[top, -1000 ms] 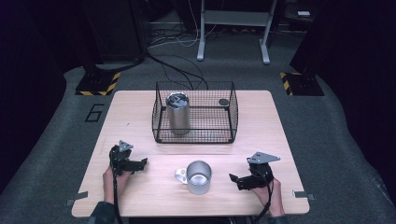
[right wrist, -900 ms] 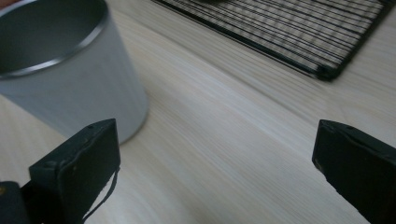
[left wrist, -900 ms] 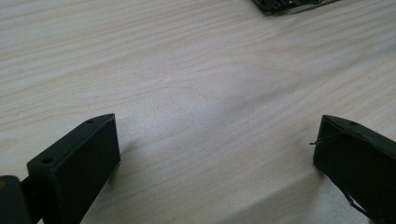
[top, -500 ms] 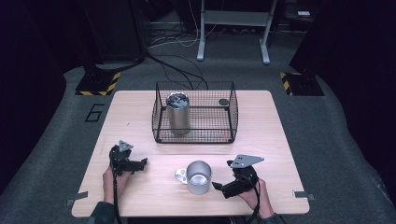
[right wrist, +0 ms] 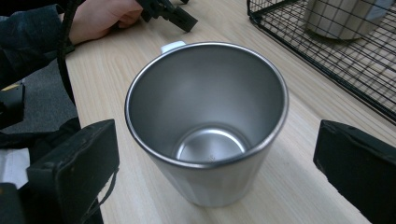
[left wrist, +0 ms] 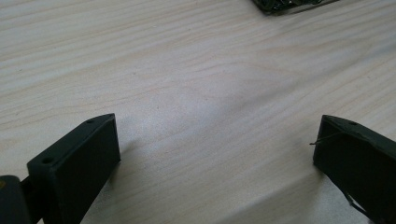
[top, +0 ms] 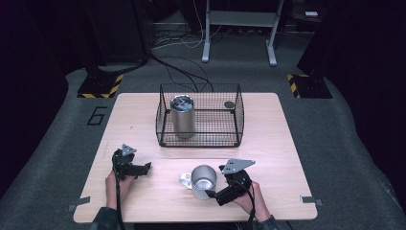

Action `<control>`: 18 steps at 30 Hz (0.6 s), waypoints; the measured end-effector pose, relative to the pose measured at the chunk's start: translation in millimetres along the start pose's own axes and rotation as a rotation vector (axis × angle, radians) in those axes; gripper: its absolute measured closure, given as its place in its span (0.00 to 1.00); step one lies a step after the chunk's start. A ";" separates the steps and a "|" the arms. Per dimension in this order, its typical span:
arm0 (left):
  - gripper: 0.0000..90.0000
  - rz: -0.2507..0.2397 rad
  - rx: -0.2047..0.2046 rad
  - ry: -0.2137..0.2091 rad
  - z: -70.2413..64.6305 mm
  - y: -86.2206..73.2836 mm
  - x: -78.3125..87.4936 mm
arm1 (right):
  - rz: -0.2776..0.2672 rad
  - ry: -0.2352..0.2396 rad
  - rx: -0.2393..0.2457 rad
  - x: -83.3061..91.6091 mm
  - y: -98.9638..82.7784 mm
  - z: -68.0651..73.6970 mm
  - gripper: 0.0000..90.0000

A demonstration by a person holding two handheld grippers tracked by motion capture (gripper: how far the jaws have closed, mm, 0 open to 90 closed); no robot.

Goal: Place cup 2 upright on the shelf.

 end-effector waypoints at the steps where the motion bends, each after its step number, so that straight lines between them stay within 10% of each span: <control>1: 0.00 0.001 -0.001 0.000 0.0 0.0 0.0 | 0.006 -0.006 0.011 -3.3 3.1 0.4 0.00; 18: 0.00 0.000 -0.001 0.000 0.1 0.1 0.0 | 0.061 -0.036 0.034 -32.2 18.4 9.5 0.03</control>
Point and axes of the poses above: each handheld gripper's, and its own axes: x roughly backward along the jaws, y roughly out of its top, z roughly to its left, the point moved 1 cm from there along -x, roughly forward along the jaws, and after that the axes turned 14 degrees about z, right-handed, at the moved point
